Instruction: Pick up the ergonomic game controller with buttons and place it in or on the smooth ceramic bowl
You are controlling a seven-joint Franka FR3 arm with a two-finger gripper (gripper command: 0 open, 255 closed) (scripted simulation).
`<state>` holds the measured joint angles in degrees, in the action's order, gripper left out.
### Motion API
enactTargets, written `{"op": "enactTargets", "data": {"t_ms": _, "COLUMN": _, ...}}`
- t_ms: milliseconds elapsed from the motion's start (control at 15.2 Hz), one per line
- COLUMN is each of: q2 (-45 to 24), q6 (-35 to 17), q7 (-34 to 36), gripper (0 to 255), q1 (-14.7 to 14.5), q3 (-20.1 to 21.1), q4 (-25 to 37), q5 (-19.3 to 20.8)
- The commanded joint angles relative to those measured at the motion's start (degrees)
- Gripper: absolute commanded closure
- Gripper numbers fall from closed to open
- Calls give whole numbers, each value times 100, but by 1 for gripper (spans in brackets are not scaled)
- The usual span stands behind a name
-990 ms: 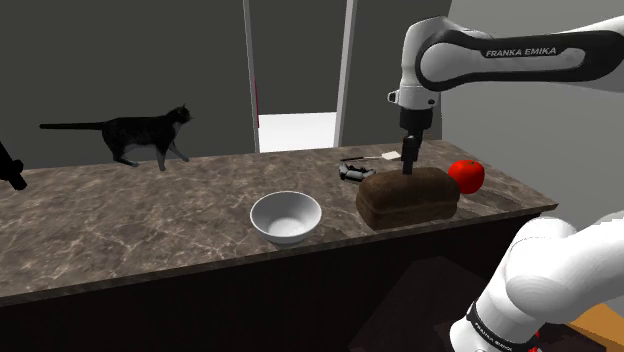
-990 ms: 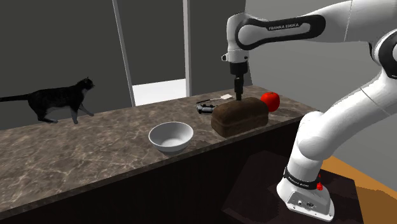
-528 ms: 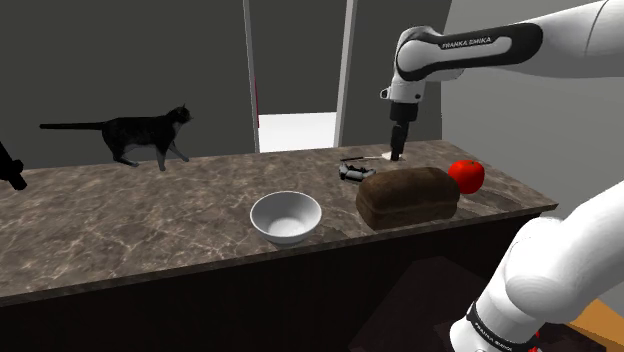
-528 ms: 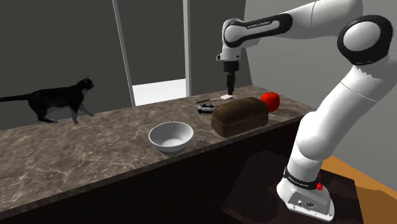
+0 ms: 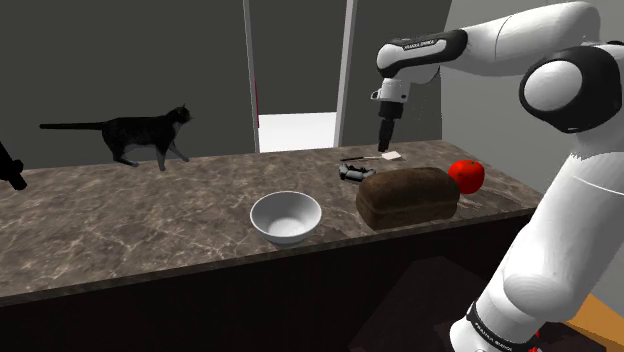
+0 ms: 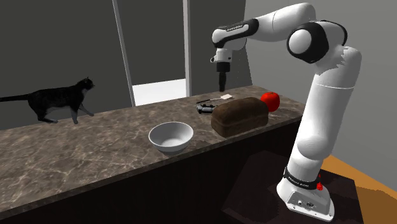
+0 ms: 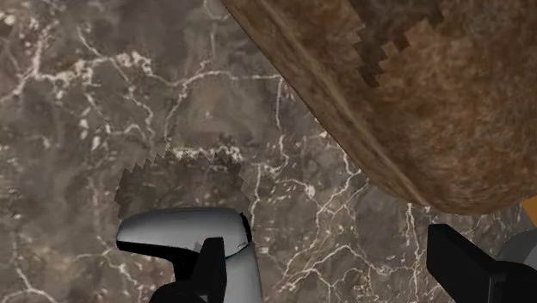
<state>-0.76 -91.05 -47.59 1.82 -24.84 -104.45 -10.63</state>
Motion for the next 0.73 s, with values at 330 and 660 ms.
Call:
{"op": "enactTargets", "data": {"t_ms": 330, "q2": -2278, "q6": 966, "q7": -1078, "gripper": 0, "q1": 801, "q3": -133, "q4": 2394, "q5": -1371}}
{"op": "enactTargets", "data": {"t_ms": 660, "q2": -3617, "q6": 1656, "q7": -1228, "gripper": 0, "q1": 1494, "q3": 119, "q4": 4095, "q5": -2018}}
